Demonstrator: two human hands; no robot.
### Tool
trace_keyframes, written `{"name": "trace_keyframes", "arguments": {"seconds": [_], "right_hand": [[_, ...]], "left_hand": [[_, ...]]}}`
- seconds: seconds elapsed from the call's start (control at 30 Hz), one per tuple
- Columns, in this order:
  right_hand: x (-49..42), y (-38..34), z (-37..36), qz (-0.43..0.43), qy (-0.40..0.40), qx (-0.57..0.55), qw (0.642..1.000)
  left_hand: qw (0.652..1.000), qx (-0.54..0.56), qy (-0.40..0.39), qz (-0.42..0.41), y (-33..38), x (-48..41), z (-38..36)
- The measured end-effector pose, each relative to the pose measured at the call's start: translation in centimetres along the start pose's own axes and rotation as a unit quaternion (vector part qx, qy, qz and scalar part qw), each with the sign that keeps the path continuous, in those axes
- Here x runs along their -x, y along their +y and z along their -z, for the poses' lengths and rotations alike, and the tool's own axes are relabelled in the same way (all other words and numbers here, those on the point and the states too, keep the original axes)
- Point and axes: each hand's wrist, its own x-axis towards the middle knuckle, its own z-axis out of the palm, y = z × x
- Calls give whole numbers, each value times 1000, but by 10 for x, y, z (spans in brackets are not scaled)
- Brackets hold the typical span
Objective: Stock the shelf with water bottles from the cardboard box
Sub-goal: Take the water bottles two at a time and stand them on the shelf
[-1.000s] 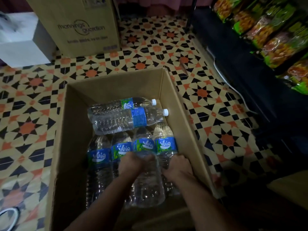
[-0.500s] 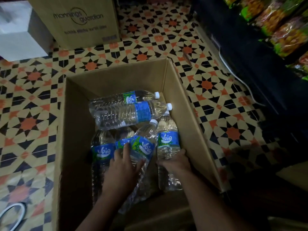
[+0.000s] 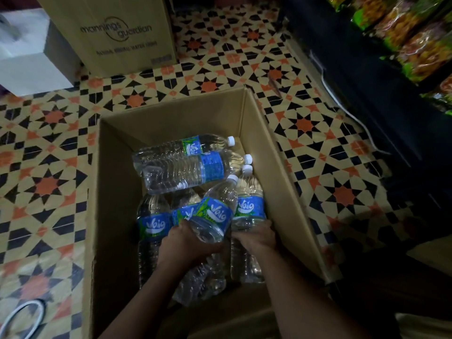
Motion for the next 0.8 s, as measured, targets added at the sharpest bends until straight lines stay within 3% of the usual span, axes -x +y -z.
{"name": "trace_keyframes", "arguments": {"seconds": [0.27, 0.43, 0.57, 0.8], "right_hand": [[26, 1, 31, 14, -85, -121, 989], [55, -12, 67, 110, -93, -90, 985], [87, -24, 106, 177, -93, -53, 978], [166, -23, 194, 254, -13, -122, 959]], "left_hand": [[983, 166, 72, -10, -11, 27, 3], [960, 237, 147, -14, -14, 54, 21], [930, 298, 204, -68, 3, 76, 54], [857, 390, 246, -229, 85, 127, 117]]}}
